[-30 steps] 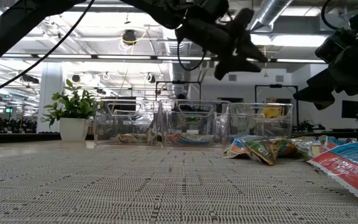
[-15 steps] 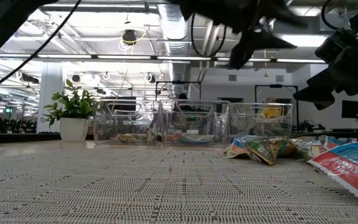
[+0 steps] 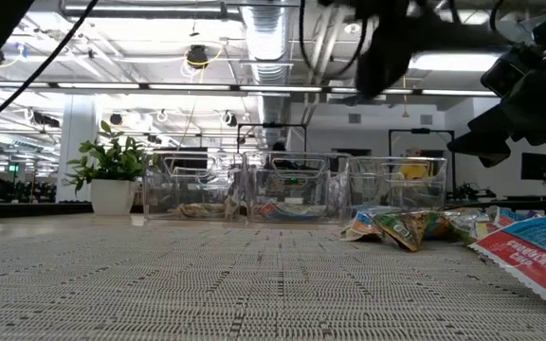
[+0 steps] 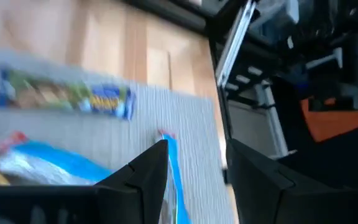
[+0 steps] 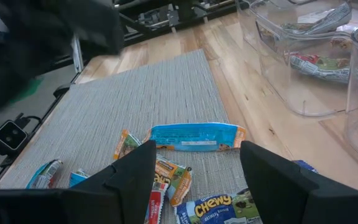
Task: Pick and place Granola Bars by type
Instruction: Put the blue granola bar into the right transparent bin
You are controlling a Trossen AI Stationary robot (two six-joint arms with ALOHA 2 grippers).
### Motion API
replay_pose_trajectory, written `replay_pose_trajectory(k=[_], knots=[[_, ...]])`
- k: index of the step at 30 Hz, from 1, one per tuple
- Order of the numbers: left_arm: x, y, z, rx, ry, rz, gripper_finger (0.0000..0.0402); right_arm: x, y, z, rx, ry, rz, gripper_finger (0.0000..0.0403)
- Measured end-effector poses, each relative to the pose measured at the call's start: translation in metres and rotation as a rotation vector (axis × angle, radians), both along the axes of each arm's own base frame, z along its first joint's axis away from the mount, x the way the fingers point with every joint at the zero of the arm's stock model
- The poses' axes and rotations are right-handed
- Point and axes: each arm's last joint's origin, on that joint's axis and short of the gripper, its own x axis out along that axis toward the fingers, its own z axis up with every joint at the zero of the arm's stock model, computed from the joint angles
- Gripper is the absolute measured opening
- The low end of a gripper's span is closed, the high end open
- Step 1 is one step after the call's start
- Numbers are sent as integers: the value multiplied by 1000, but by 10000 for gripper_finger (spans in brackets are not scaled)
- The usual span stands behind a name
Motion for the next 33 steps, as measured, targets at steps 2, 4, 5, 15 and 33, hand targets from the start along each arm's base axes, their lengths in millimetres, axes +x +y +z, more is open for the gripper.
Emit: replay_pose_trajectory(k=[2,4,5,15,33], knots=[[-6,-3,-17,-53,4,-13,154,0,0,0,0,0,0,225],[-18,-5,-33,-117,-20,-21,154,0,0,0,0,0,0,225],[-26,-6,-40,-151,-30,-20,154,0,0,0,0,0,0,225],[-152,19,-89,-175,32,69,154,0,0,0,0,0,0,225],[-327,72,-115,-82,-12,231,154,0,0,0,0,0,-1,225]])
